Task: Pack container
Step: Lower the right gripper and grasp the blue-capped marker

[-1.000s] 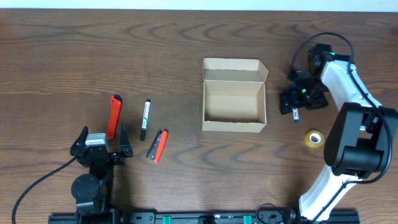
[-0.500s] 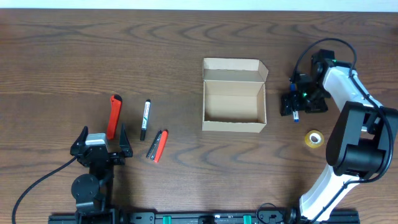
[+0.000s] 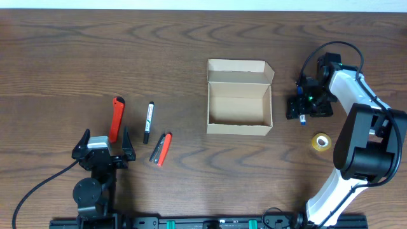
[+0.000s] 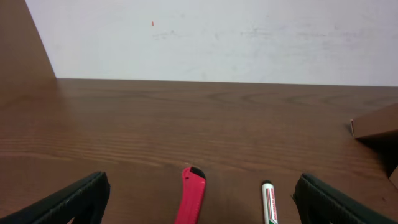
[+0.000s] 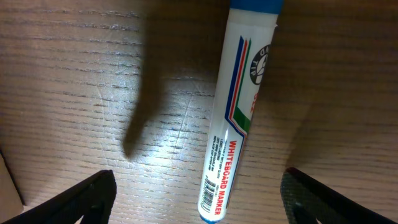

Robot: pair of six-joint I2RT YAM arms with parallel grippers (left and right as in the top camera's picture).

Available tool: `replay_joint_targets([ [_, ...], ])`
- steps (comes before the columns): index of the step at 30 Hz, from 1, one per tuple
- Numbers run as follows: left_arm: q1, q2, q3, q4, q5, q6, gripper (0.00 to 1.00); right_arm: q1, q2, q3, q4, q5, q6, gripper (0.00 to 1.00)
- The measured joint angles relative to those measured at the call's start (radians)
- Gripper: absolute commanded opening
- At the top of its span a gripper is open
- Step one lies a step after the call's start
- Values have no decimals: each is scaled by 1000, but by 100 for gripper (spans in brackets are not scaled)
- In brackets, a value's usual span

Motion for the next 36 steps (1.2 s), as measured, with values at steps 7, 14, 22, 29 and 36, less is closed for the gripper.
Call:
replay_joint_targets([
  [7,0,0,0,0,0,0,95,0,-2,-26,37,0,11,85],
  [14,0,0,0,0,0,0,95,0,-35,-81,93,6,16,80],
  [22,0,0,0,0,0,0,95,0,-43,-98,107,0,21,23],
  [29,0,0,0,0,0,0,96,0,-43,-102,105,-13,31,1],
  [36,0,0,0,0,0,0,95,0,-45,-102,105,-24,33,2],
])
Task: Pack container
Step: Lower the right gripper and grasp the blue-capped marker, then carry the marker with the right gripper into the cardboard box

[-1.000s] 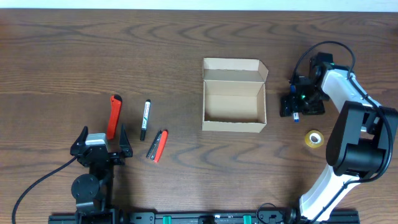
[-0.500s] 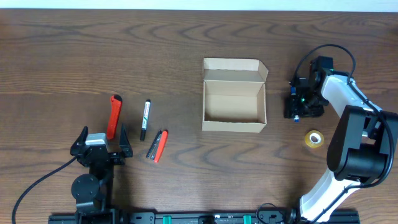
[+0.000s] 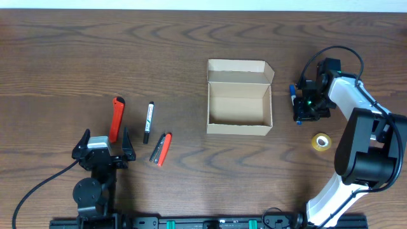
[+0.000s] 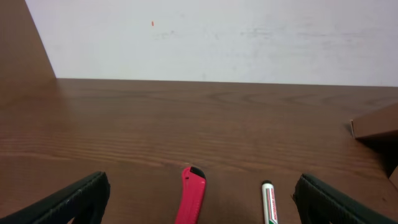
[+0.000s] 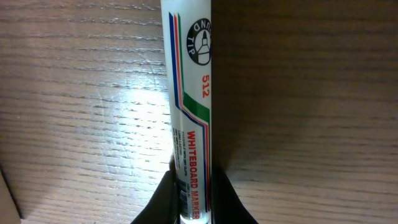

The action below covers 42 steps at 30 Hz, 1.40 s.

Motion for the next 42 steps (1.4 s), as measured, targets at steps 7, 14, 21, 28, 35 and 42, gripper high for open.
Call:
replay_joint_targets([
  [7,0,0,0,0,0,0,95,0,-2,2,-14,-55,0,2],
  [14,0,0,0,0,0,0,95,0,-168,28,-11,-123,31,1],
  [21,0,0,0,0,0,0,95,9,-480,122,-8,-250,-10,1],
  [28,0,0,0,0,0,0,96,198,-581,127,-193,-382,-275,1],
  [35,0,0,0,0,0,0,95,455,-554,126,-217,-294,-461,1],
  [42,0,0,0,0,0,0,95,573,-505,126,-198,-72,-626,1],
])
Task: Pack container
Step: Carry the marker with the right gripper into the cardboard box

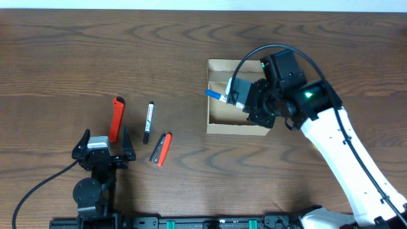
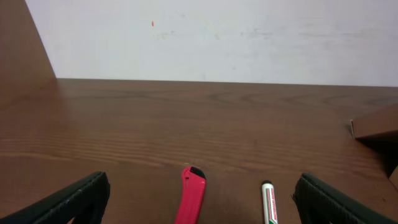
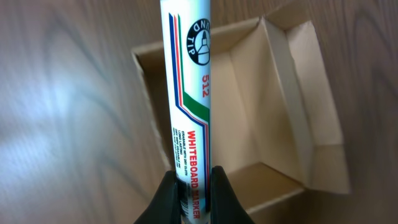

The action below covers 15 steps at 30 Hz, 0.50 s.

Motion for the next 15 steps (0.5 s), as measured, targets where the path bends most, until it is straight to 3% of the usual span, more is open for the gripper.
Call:
replay_joint_targets([
  [15,0,0,0,0,0,0,95,-34,262,0,54,91,-95,1],
])
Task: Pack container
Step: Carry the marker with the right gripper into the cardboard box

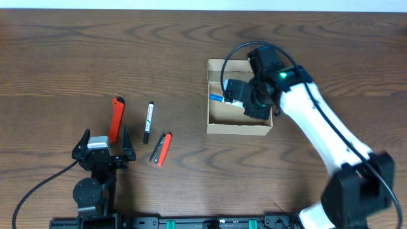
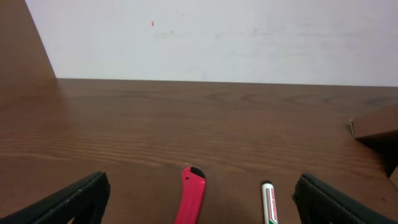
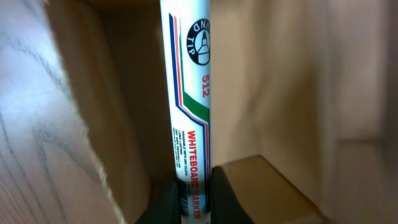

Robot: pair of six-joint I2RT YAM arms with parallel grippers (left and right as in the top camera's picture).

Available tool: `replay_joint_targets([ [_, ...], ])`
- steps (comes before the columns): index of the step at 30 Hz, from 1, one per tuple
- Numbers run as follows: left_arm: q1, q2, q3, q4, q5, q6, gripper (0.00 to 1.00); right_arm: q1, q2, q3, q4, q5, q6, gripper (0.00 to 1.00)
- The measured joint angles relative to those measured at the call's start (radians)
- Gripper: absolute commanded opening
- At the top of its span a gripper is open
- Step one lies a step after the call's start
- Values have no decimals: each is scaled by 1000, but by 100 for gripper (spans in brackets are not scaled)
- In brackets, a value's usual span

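An open cardboard box [image 1: 239, 129] sits mid-table. My right gripper [image 1: 245, 102] is lowered inside it, shut on a white whiteboard marker with a blue cap [image 1: 219, 98]; in the right wrist view the marker [image 3: 188, 93] runs up between the box walls [image 3: 87, 112]. My left gripper [image 1: 103, 151] rests open near the front left edge; its fingers [image 2: 68, 199] frame a red utility knife [image 2: 193, 200] and a green-labelled marker [image 2: 268, 202]. A smaller red-and-black tool [image 1: 161, 148] lies right of them.
The box's back flap [image 1: 236, 65] stands open. The left arm's base and cable [image 1: 38, 187] sit at the front left. The right arm [image 1: 324, 137] stretches across the table's right side.
My right gripper, still holding the blue-capped marker, has dropped from above the box's left rim down inside the box. The left arm has not moved.
My right gripper stood open over the blue-capped marker lying on the table right of the box. Then it was shut on it there. Later it held the marker over the box's left edge, and now holds it inside the box. The left gripper stayed open throughout.
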Motion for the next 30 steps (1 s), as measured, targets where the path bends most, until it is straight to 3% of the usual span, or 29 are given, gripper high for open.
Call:
replay_joint_targets([
  [8,0,0,0,0,0,0,95,-31,122,-1,-4,6,0,1],
  [21,0,0,0,0,0,0,95,-134,126,-2,16,-19,-3,1],
  [30,0,0,0,0,0,0,96,-126,126,-8,19,-61,-5,1],
])
